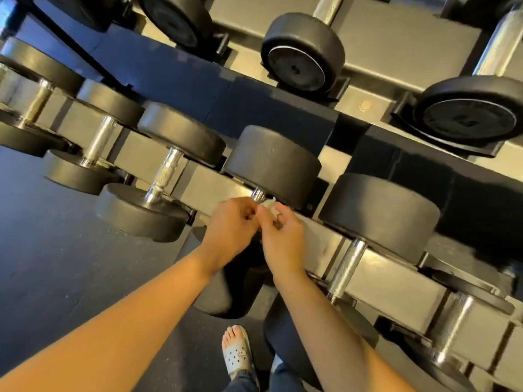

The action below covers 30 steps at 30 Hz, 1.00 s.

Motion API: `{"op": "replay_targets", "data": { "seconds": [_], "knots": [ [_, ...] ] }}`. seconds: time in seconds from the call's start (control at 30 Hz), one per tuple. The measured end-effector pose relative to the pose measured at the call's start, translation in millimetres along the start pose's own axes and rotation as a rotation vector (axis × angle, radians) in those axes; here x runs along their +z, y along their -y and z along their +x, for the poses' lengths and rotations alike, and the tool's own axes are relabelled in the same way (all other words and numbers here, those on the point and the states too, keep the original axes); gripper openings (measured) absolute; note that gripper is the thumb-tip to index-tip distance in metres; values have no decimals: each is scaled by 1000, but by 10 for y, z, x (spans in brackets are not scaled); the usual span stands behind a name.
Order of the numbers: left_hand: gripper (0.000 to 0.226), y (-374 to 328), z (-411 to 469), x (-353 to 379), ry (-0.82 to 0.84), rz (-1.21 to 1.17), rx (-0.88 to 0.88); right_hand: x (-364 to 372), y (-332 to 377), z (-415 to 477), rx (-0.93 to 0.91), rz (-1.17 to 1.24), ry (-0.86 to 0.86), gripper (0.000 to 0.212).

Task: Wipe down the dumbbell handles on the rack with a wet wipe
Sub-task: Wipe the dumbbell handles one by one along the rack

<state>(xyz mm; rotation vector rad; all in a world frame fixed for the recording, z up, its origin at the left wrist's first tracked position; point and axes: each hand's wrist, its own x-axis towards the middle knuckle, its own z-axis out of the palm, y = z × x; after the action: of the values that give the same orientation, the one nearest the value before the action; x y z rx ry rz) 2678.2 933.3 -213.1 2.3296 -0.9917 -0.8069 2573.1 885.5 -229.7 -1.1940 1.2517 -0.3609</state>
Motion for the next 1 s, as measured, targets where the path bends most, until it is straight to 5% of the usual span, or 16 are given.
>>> {"op": "replay_targets", "data": {
  "seconds": [0.13,0.27,0.4,0.63,0.77,1.0],
  "knots": [
    [16,112,-97,-9,122,-8,-6,193,-184,280,304,254,-49,10],
    [24,438,-257,-98,-192,216,-87,216,-9,560,539,408,-74,33],
    [16,622,-303,16,-270,49,-208,447,16,544,363,353,-99,21],
    [22,710,-309,87,-298,38,-297,332,-306,253,358,22,169,25],
    [23,743,-297,106,-281,48,-286,338,-96,464,279,29,7,28],
    [30,774,-315,113,-275,88,-281,376,-239,206,70,-457,149,18]
  ]
}}
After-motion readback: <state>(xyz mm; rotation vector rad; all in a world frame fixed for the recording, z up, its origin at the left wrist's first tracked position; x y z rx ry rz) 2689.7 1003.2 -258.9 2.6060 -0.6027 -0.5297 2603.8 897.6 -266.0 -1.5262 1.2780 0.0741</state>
